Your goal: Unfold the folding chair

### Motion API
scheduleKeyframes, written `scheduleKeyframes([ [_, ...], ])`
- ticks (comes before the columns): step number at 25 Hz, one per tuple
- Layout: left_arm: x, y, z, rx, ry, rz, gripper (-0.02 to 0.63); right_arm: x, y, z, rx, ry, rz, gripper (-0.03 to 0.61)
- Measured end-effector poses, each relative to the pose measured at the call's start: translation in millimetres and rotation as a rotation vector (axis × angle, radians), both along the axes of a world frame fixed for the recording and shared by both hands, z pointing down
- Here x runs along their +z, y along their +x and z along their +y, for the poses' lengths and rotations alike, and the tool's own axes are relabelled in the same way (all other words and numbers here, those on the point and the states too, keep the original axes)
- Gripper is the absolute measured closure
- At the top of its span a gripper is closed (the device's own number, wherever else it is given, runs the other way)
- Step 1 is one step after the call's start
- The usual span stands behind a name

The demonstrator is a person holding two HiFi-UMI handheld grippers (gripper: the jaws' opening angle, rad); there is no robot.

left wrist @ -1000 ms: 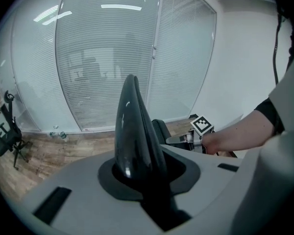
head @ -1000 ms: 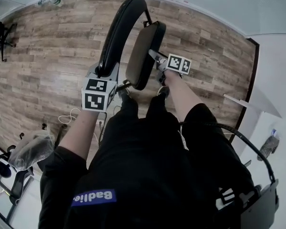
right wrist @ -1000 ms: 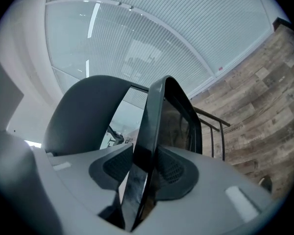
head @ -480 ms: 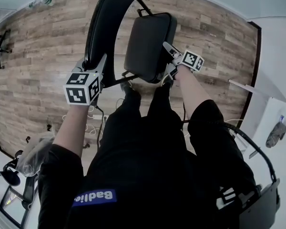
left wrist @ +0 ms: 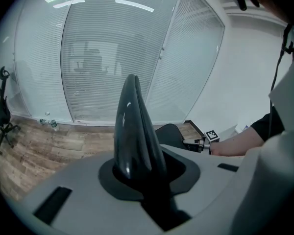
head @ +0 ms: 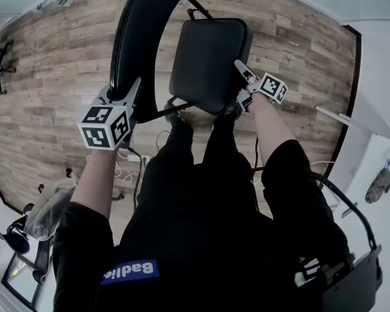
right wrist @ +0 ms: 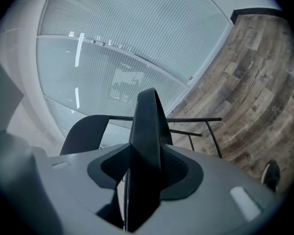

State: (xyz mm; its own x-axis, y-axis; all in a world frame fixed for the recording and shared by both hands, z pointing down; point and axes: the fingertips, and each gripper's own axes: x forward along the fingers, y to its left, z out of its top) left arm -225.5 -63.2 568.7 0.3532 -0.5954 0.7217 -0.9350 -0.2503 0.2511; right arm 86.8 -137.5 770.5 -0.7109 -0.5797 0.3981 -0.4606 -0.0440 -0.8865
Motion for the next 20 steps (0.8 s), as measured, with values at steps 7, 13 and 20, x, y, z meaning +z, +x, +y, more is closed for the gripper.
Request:
scheduleKeyframes([
  [7,13,14,-2,0.006,0.011,0.030,0.529,32,45,2,0.021,-0.025,0.017,0.409],
  [13,34,27,-4,-0.003,0.025,0.055,0.529,68,91,3,0.046,-0.012,-0.006,0.397],
  [20,62,23,-15,-0.015,0.032,0.100,0.529,114,130,1,0.077,-0.041,-0.014,0.374],
])
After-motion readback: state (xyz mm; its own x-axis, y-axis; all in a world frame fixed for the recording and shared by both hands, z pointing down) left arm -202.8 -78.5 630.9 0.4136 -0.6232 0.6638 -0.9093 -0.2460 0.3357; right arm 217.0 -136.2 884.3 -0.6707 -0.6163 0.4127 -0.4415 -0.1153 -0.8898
